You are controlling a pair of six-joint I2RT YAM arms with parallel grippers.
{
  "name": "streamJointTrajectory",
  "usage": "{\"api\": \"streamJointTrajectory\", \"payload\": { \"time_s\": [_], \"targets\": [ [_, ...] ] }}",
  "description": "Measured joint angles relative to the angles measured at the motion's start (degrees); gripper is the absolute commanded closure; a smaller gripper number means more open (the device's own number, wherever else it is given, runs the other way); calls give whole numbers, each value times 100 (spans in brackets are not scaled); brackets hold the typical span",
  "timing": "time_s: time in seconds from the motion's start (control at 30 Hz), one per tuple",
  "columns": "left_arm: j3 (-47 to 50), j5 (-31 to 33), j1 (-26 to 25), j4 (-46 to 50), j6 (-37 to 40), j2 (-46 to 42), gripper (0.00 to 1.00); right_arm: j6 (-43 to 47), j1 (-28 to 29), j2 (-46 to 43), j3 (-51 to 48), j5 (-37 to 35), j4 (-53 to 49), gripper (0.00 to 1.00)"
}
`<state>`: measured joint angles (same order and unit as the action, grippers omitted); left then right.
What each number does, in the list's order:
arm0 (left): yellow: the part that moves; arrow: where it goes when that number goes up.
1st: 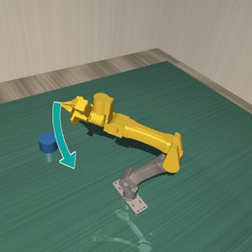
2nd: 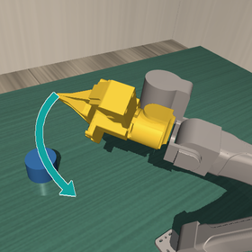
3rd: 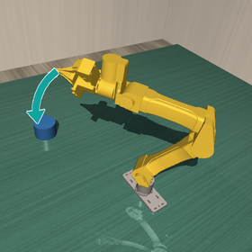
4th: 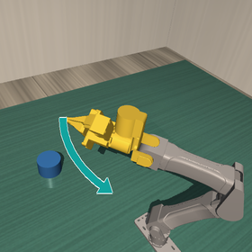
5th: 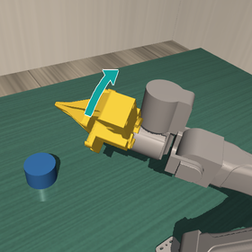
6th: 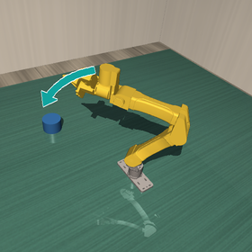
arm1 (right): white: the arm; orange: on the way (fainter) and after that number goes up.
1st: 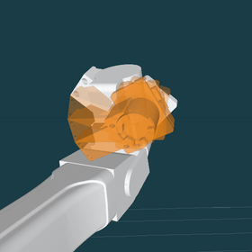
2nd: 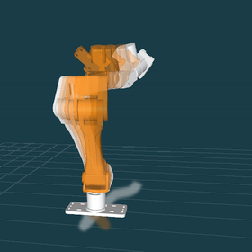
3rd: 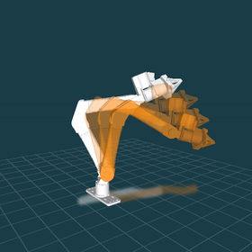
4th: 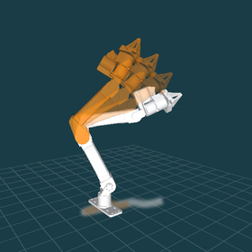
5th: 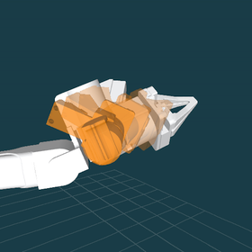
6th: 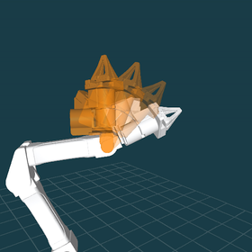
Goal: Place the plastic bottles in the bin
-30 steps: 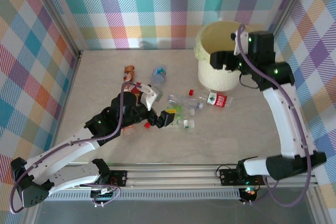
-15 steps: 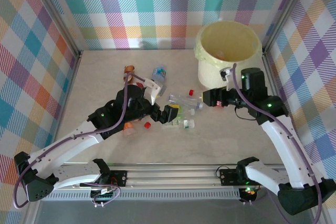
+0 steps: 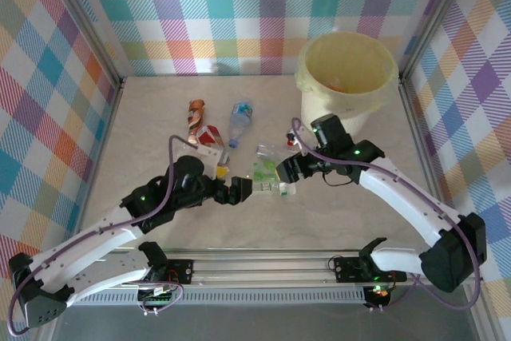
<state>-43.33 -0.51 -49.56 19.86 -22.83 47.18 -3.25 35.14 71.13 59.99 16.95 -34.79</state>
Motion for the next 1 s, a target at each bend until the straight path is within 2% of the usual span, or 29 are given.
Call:
{"api": "streamJointTrajectory", "payload": {
  "time_s": [0.27,0.47,0.67,1.0],
  "targets": [
    [669,61,0,374,-785,-1099,0,348,586,684,0,-111,85,20],
    [931,-332,0,466,-702,-1567,0,588,1032,1193,4,-549,162,18],
    [1176,-457,0,546,-590,-2000,0,809,1340,1711,17,-1032,181,15],
    [1523,-455,0,376,-581,-1847,0,1139,1823,2452,448,-2151,334,13]
  ]
}}
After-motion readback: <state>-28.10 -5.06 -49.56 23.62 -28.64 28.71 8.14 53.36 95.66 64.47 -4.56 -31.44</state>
